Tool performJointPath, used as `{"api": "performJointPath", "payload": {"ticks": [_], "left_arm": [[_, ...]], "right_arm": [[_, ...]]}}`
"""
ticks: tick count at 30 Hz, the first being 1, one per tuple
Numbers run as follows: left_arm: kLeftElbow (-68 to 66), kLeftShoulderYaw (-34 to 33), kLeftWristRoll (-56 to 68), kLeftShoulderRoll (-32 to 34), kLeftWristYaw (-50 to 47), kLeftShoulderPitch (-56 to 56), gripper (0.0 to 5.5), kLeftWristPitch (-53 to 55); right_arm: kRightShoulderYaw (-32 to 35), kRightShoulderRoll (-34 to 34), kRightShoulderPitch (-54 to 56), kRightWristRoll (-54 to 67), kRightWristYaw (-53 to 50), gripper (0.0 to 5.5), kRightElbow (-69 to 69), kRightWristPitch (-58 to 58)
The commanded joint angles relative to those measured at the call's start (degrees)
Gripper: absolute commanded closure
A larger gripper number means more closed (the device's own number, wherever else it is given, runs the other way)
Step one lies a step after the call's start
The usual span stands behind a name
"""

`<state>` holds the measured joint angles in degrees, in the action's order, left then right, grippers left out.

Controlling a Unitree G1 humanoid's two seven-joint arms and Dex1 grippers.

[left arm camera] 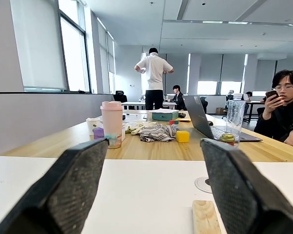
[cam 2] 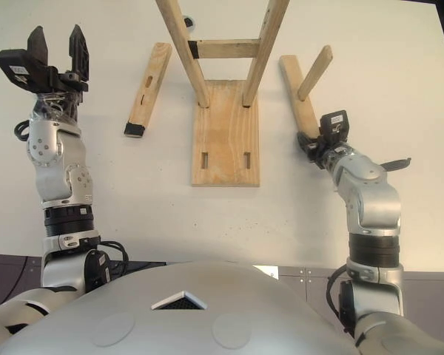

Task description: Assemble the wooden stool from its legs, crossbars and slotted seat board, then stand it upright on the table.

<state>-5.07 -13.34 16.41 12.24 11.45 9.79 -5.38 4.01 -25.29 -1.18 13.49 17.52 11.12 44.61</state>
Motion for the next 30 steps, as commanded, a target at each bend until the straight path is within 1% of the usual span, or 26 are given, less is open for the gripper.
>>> {"api": "performJointPath", "payload": {"ticks": [1, 4, 6, 7, 9, 12, 16, 18, 20, 22, 26, 30], "left_arm": [[3.61, -1.2, 0.54, 0.12, -3.65, 3.03, 2.04, 5.41], [6.89, -1.51, 5.83, -0.59, -4.12, 5.99, 2.04, 13.04], [13.61, -0.64, 16.96, -0.64, -0.08, 5.78, 2.04, 22.89], [17.59, 0.03, 23.72, -0.21, 2.73, 5.2, 2.04, 27.84], [22.94, 1.28, 32.03, 1.48, 7.07, 4.54, 1.69, 34.7], [24.8, 1.88, 38.12, 3.94, 10.9, 5.2, 1.21, 40.87], [26.85, 3.84, 46.73, 6.23, 16.85, 6.9, 0.6, 47.71], [25.76, 4.06, 50.47, 6.08, 17.72, 8.49, 0.39, 49.99], [24.63, 3.94, 53.75, 5.32, 17.39, 10.76, 0.39, 51.21], [24.39, 4.08, 56.9, 4.28, 16.65, 12.99, 0.39, 51.86], [25.14, 4.88, 61.51, 1.59, 14.14, 16.07, 0.39, 51.85], [25.86, 4.56, 64.93, 0.6, 11.66, 17.1, 0.39, 51.35]], "right_arm": [[8.49, 5.48, 5.34, 5.93, -3.4, 3.48, -1.62, 3.97], [17.22, 9.68, 11.66, 12.84, -6.55, 3.48, -3.18, 5.71], [21.1, 9.38, 17.12, 15.98, -6.96, 3.48, -4.63, 4.45], [22.26, 8.15, 20.6, 17.35, -6.33, 3.48, -5.35, 3.46], [23.23, 4.8, 27.29, 19.94, -3.2, 3.48, -6.29, 2.56], [22.0, -0.67, 33.62, 23.1, 4.74, 3.48, -6.13, 2.97], [22.11, -7.12, 39.64, 31.79, 15.73, 3.48, -5.9, 6.66], [22.01, -9.64, 39.79, 38.94, 21.72, 3.48, -3.65, 11.75], [21.12, -11.2, 38.15, 46.07, 26.15, 3.48, -0.19, 17.05], [19.94, -11.72, 35.92, 51.0, 28.2, 3.48, 2.72, 20.6], [17.98, -11.9, 32.16, 57.0, 29.24, 3.48, 6.19, 23.7], [16.77, -11.94, 30.06, 61.23, 27.94, 3.48, 8.3, 24.45]]}}
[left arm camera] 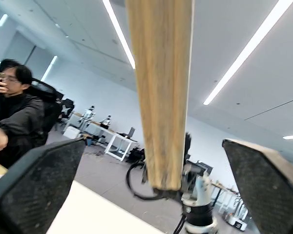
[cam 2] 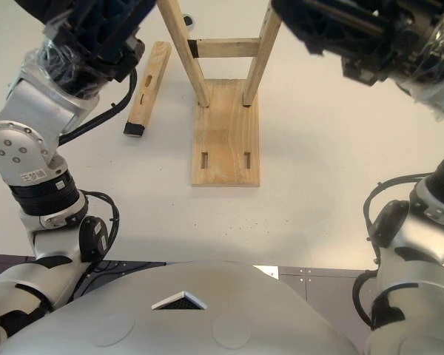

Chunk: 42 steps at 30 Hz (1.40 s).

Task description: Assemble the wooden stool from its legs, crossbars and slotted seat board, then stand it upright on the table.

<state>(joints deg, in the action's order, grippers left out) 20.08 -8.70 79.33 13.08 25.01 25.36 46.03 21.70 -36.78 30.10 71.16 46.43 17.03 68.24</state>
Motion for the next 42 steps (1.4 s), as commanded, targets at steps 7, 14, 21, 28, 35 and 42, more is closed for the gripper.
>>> {"api": "performJointPath", "payload": {"ticks": [7, 14, 21, 28, 35, 42], "left_arm": [[0.86, -0.35, 5.52, -2.09, -4.6, 2.12, 0.58, -2.17], [2.95, 1.85, 1.49, -1.18, 0.09, 0.39, 1.64, -3.62], [2.34, 2.9, -2.37, -0.77, 4.16, -0.49, 2.67, -4.83], [1.03, 3.08, -4.66, 0.66, 7.74, -0.86, 3.46, -4.68], [-2.1, 5.55, -20.65, 7.27, 19.12, -8.74, 3.47, -11.19], [-11.51, 9.19, -37.46, 10.67, 32.77, -16.83, 3.47, -25.88]], "right_arm": [[-3.46, -0.98, -3.71, 7.24, -3.72, 3.48, 4.41, -0.09], [-4.7, -0.97, -3.9, 9.37, -5.82, 3.48, 4.8, -1.03], [-5.49, -1.28, -4.76, 10.21, -6.49, 3.48, 5.52, -1.75], [-7.28, -1.16, -6.1, 8.35, -6.74, 3.48, 5.89, -3.29], [-11.0, -5.07, -11.47, -3.6, -0.38, 2.1, 2.15, -7.25], [-17.52, -8.6, -16.06, -21.0, 9.31, 1.85, -5.86, -18.17]]}}
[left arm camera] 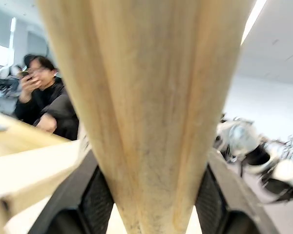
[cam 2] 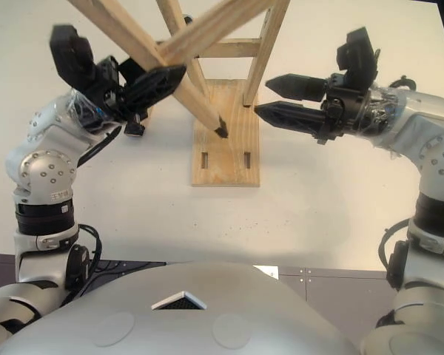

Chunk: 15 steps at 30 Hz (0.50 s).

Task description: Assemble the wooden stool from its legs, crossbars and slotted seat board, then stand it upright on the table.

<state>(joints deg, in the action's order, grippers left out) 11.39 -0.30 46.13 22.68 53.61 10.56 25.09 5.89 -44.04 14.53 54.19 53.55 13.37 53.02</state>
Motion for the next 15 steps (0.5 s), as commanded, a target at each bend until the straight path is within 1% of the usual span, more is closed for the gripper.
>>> {"api": "performJointPath", "payload": {"ticks": [1, 7, 15], "left_arm": [[-4.01, 1.07, -6.03, 1.19, 5.16, -2.47, 3.47, -6.74], [-5.21, 2.38, -10.73, 1.26, 8.18, -4.16, 3.47, -10.33], [-6.9, 4.69, -16.02, 3.47, 11.12, -5.76, 3.47, -14.13]], "right_arm": [[-1.89, -1.22, -0.75, -5.01, 2.85, 1.85, -2.75, -3.55], [-2.13, -0.5, 0.03, -8.14, 4.91, 1.85, -4.98, -4.57], [-2.03, 0.59, -0.29, -10.13, 5.67, 1.85, -5.2, -4.78]]}}
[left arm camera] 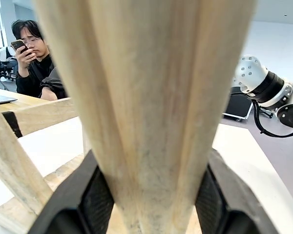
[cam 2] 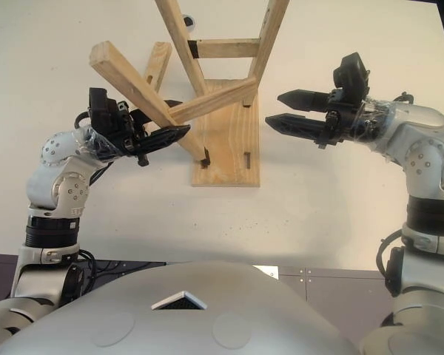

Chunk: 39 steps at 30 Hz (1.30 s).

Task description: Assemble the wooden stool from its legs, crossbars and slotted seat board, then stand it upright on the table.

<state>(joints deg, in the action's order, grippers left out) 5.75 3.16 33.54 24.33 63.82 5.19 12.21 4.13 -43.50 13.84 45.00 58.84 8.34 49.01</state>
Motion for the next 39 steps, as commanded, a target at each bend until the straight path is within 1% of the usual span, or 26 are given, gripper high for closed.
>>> {"api": "performJointPath", "payload": {"ticks": [1, 5, 8, 12, 15, 17, 23, 25, 27, 30, 33, 36, 39], "left_arm": [[-1.96, 1.86, -4.85, 2.42, 1.38, -0.54, 3.47, -2.25], [-2.86, 4.76, -9.54, 6.11, 3.42, -1.25, 3.47, -4.72], [-1.29, 5.38, -9.95, 8.95, 4.28, -1.37, 3.48, -4.34], [-0.33, 6.26, -10.51, 10.37, 4.15, -0.41, 3.49, -3.94], [1.46, 8.72, -13.6, 11.71, 2.45, 0.11, 3.49, -3.15], [3.23, 10.26, -16.06, 13.47, 0.8, 1.01, 3.49, -0.61], [9.46, 15.18, -18.4, 17.55, -5.1, 2.61, 3.49, 14.53], [9.35, 17.22, -19.15, 17.92, -6.12, 2.56, 3.49, 16.44], [6.84, 19.35, -20.45, 17.64, -6.8, 1.89, 3.49, 15.43], [-1.57, 22.75, -23.27, 17.18, -7.18, -1.3, 3.49, 10.39], [-7.2, 24.42, -24.76, 17.08, -7.06, -2.36, 3.49, 5.63], [-9.46, 24.64, -24.25, 17.16, -6.24, -1.99, 3.49, 1.95], [-8.99, 23.11, -22.69, 17.14, -5.87, -0.84, 3.49, -0.26]], "right_arm": [[-0.38, 0.12, 0.42, -1.16, 0.43, 1.85, -0.23, -0.89], [-0.54, 0.23, 0.22, -2.04, 0.82, 1.85, -0.54, -1.5], [-0.35, 0.29, -0.6, -2.59, 0.94, 1.85, -0.47, -2.12], [-0.02, 0.96, -1.89, -2.89, 0.31, 1.85, 0.3, -2.48], [-0.13, 1.33, -2.27, -3.13, -0.12, 1.85, 0.43, -2.89], [-0.19, 1.41, -2.65, -3.26, -0.39, 1.85, 0.62, -3.14], [-0.54, 1.69, -3.37, -3.75, -0.96, 1.85, 0.64, -4.03], [-0.69, 1.81, -3.49, -3.92, -1.12, 1.85, 0.53, -4.29], [-0.86, 2.11, -3.55, -4.07, -1.32, 1.85, 0.47, -4.42], [-0.86, 2.46, -3.89, -4.78, -1.13, 1.85, 0.02, -4.58], [-0.75, 2.71, -4.21, -5.15, -1.13, 1.85, -0.14, -4.55], [-0.85, 2.96, -4.41, -5.32, -1.47, 1.85, -0.23, -4.5], [-0.53, 3.1, -4.73, -5.2, -1.94, 1.85, 0.0, -4.35]]}}
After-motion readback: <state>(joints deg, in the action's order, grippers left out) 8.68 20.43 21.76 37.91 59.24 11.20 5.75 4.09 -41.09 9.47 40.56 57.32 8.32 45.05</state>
